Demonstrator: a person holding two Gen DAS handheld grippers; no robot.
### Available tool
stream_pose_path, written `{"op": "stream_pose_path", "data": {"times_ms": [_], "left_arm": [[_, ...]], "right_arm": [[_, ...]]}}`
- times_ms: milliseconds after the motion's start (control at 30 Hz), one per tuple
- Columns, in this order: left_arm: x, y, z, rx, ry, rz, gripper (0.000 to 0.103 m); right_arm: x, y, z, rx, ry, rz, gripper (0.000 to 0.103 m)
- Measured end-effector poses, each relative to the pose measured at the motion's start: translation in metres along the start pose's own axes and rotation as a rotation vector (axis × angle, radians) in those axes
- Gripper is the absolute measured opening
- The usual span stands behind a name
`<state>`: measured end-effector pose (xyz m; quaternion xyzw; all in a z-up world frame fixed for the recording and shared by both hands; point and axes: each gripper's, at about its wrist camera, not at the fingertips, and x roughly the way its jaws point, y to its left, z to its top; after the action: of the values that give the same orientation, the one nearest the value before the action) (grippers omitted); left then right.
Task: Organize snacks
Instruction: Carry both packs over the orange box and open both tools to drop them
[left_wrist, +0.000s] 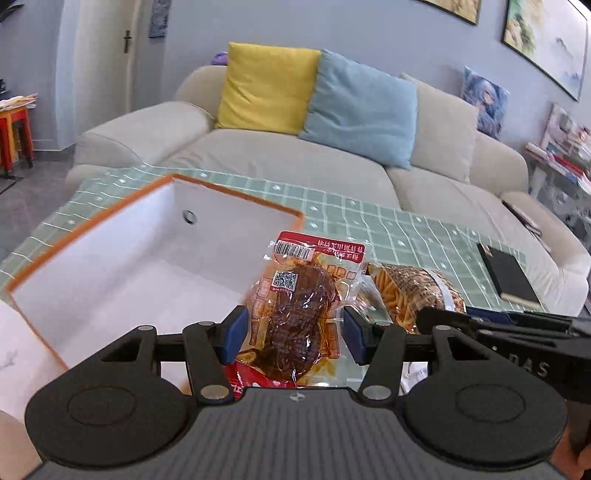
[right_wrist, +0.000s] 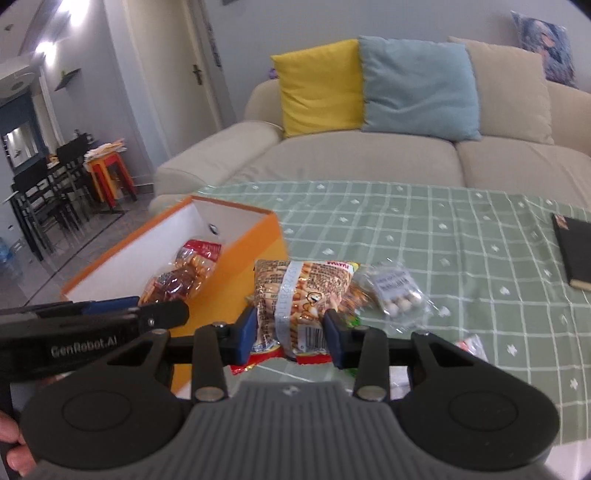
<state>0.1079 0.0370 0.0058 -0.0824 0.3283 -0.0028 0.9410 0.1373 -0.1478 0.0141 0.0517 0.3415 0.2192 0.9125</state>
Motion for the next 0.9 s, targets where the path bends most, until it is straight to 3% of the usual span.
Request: {"op": "stream_pose_path", "data": {"times_ms": [433,600,900], "left_arm": [[-0.007,0.081,0.039,-0.063,0.047,0.153,0.062],[0.011,0.103,0.044,-0.026,0.155,0.184,0.062],[0.054,0.111,0.037,0.142,0.348,0.226,0.063]], "right_arm": [[0.025,0.091,0.045,-0.185,-0.043,0.12,0.036],[0.052,0.116,0.053,-0.275,0.009,0.125,0.036],[0.114,0.139,0.05,-0.42,0.187,0.125,0.036]]}}
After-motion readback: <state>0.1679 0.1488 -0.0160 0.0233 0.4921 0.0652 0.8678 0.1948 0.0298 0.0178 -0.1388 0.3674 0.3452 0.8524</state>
